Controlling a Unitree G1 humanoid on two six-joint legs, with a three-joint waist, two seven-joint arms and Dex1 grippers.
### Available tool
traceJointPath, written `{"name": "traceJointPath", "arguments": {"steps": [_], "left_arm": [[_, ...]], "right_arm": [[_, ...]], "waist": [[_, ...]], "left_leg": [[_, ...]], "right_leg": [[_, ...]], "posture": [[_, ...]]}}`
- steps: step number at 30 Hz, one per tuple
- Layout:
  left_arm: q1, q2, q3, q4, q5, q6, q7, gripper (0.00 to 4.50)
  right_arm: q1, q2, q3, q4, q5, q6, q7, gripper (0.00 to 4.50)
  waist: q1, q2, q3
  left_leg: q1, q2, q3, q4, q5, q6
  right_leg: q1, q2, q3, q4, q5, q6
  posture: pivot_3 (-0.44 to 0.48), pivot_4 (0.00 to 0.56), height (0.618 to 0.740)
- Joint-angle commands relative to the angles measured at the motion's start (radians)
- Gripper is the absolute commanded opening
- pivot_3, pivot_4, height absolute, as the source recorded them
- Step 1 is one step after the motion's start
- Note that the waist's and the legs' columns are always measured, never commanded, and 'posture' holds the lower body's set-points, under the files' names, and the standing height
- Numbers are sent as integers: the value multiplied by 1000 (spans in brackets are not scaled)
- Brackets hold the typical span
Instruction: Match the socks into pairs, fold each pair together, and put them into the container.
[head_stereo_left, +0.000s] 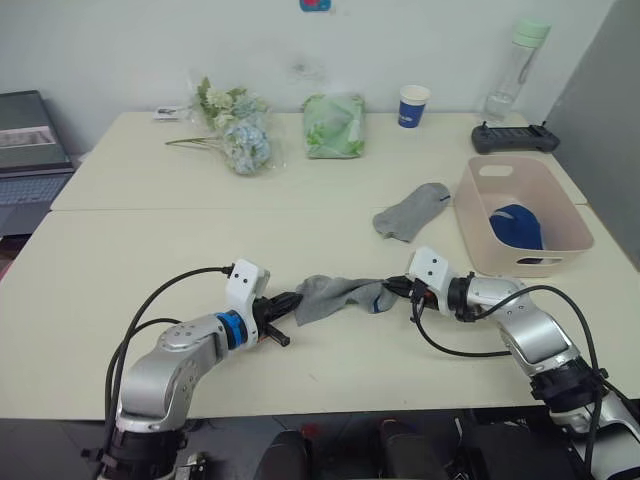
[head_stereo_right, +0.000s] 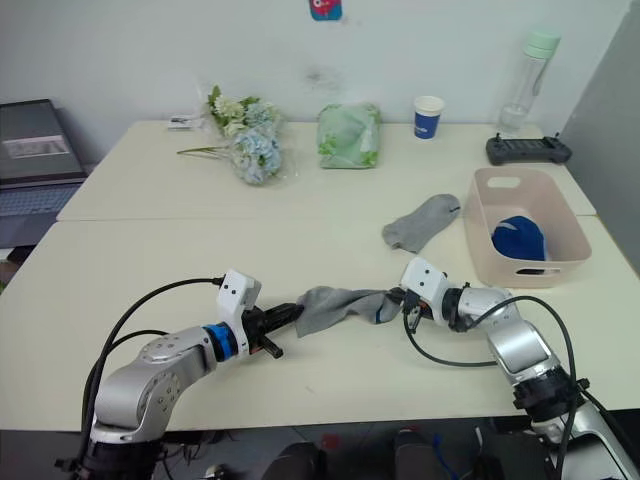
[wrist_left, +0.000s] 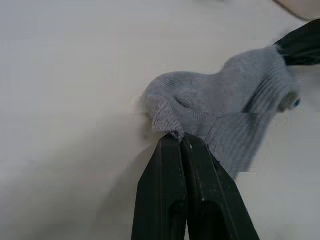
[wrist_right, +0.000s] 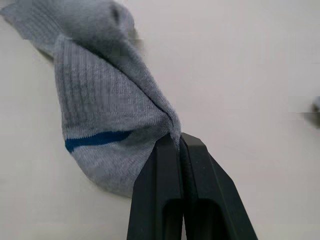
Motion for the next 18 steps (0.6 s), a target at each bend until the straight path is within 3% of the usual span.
{"name": "traceJointPath", "arguments": {"steps": [1,2,7,9,11,13,17,18], "left_arm": [[56,-46,14,-133,-49,30,77,4],[68,-52,12,-146,-48,25,90,0],[74,14,48,-103,-9,-81,75,1170],[38,80,85,-42,-19,-121,26,1797],[7,187,68,11,-13,-210,-109,2475],[-19,254,54,44,-64,-240,-243,3119],[-131,304,-32,198,2,-370,-358,4435],[-150,310,-55,225,11,-395,-390,4435]], "right_arm": [[-11,-25,-24,29,-16,-100,46,228],[-7,-27,-34,29,-10,-103,56,479],[82,-62,-137,-95,50,-8,43,1992],[142,-31,-207,-200,125,117,-15,2684],[212,-3,-251,-329,217,273,-55,3414],[267,15,-264,-416,244,374,-104,3433],[323,43,-252,-509,242,492,-192,3433],[332,44,-243,-525,242,507,-199,3433]], "waist": [[1,0,0],[0,0,0],[5,0,0],[9,0,0],[11,0,0],[9,1,0],[11,1,0],[12,1,0]], "left_leg": [[0,0,1,0,0,0],[0,-1,2,1,0,0],[0,0,0,0,0,0],[0,0,0,0,0,0],[0,1,0,0,0,0],[0,0,1,0,0,0],[0,-1,3,0,0,0],[0,-1,3,0,0,0]], "right_leg": [[0,0,1,0,0,0],[0,-1,1,0,0,0],[0,0,0,0,0,0],[0,0,0,0,0,0],[0,0,0,0,0,0],[0,1,0,0,0,-1],[0,0,0,-1,0,-1],[0,0,0,-1,0,-1]], "posture": [[0,150,740],[0,150,740],[0,150,740],[0,150,740],[0,150,740],[0,150,740],[0,150,740],[0,150,740]]}}
